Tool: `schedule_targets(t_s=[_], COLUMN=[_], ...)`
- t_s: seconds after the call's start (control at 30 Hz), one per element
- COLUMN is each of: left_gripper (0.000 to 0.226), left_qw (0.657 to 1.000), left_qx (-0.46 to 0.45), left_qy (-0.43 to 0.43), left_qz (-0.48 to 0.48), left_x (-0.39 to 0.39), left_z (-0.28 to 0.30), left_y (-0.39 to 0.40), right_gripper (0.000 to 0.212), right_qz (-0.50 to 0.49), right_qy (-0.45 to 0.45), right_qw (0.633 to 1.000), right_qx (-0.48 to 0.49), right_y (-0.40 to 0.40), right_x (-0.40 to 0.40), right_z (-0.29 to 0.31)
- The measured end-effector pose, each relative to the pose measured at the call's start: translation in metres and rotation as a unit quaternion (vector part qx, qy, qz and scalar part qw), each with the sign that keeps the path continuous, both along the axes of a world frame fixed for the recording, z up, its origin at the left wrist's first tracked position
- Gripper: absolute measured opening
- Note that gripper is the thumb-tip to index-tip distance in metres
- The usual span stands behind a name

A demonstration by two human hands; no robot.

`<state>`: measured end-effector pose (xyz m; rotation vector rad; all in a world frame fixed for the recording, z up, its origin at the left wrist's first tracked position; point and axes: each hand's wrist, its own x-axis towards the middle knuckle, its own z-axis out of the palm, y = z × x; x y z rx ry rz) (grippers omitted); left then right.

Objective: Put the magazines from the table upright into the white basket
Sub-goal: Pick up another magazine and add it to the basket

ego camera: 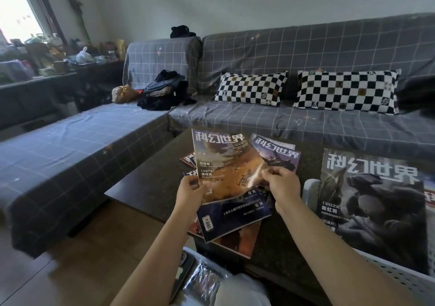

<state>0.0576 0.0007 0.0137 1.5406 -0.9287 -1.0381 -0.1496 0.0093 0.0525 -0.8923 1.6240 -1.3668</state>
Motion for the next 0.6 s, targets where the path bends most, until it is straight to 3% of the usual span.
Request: schedule_targets(t_s=[0.13, 0.3, 0.47, 0.6], left_gripper=[0.033, 0.047, 0.026, 0.023], left_qw=[0.993, 0.979, 0.97, 0.958], left_qx=[-0.064, -0.141, -0.16, -0.16], left_qy=[0.09, 0.117, 0.069, 0.008], left_qz=[-0.032, -0.089, -0.171, -0.24], left_x=[-0.008, -0.035, -0.076, -0.12], left_z=[0.031, 0.073, 0.087, 0.087], left_y=[0.02, 0.044, 0.061, 0.07], right_gripper=[0.007, 0.011, 0.022, 0.017], right_qz=[0.019, 0.082, 0.148, 0.078], right_qy=[-0.077, -0.12, -0.13, -0.151], right_qw=[0.995, 0.985, 0.973, 0.974], right_qx=[-0.064, -0.098, -0.124, -0.151], right_y=[0.027, 0.06, 0.09, 0.1], right_x=[-0.024, -0.07, -0.12, -0.161], right_z=[0.027, 0.056, 0.075, 0.082])
